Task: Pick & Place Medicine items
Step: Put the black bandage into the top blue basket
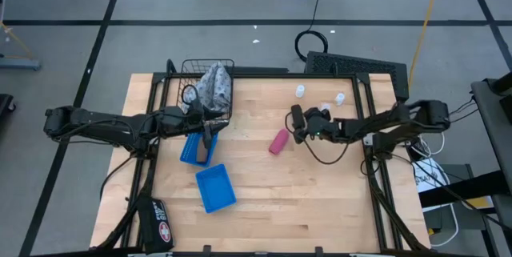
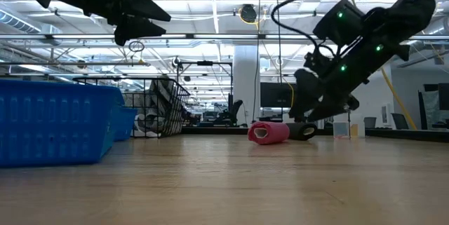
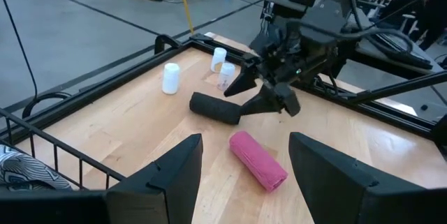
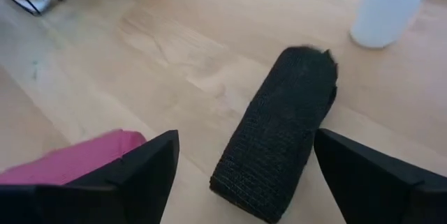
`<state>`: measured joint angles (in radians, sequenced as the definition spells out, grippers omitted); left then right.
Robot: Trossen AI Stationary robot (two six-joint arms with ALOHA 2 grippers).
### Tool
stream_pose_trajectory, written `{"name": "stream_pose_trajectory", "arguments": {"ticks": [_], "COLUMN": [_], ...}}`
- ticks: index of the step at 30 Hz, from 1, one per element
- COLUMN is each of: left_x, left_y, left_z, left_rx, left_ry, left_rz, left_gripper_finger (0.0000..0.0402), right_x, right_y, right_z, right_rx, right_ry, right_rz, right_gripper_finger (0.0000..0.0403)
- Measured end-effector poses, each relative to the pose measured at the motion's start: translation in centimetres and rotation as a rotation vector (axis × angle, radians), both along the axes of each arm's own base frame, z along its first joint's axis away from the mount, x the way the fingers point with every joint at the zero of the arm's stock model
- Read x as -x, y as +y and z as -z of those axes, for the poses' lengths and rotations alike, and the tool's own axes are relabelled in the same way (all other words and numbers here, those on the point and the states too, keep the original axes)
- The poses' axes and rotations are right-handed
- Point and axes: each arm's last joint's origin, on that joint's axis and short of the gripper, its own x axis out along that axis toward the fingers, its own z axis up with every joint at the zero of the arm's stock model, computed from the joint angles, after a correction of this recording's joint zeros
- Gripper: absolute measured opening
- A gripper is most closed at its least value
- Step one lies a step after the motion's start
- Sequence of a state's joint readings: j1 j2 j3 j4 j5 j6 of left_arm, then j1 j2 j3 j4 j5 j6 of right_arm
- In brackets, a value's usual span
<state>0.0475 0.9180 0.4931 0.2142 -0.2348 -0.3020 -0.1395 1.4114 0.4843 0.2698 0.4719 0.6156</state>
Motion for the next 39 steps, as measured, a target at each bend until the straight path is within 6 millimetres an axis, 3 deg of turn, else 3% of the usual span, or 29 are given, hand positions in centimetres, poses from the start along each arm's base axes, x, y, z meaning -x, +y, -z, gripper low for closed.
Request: {"name": "stream_pose_trajectory", "arguments": {"ticks": [7, 13, 29, 34, 39], "left_x": [0.0, 0.0, 0.0, 0.0, 0.0], "left_y": [0.0, 0.0, 0.0, 0.0, 0.0], "left_z": [0.0, 0.0, 0.0, 0.0, 0.0], "left_rx": [0.008, 0.008, 0.01, 0.009, 0.007], "left_ry": [-0.002, -0.002, -0.002, -0.002, -0.003], "left_rz": [-0.001, -0.001, -0.001, -0.004, -0.011], "left_gripper_finger": [0.0223, 0.0223, 0.0223, 0.0223, 0.0223], "right_x": [-0.6, -0.5, -0.4, -0.4, -0.2], "right_y": [-0.2, -0.3, -0.3, -0.1, 0.3], "right_z": [1.9, 2.1, 2.2, 1.0, -1.7], "right_rx": [-0.009, 0.014, 0.063, 0.059, 0.057], "right_ry": [0.041, 0.042, 0.1, 0.078, -0.035], "right_rz": [0.014, 0.073, 0.035, -0.086, -0.225], "right_gripper_finger": [0.0301, 0.0271, 0.0136, 0.0089, 0.0059]}}
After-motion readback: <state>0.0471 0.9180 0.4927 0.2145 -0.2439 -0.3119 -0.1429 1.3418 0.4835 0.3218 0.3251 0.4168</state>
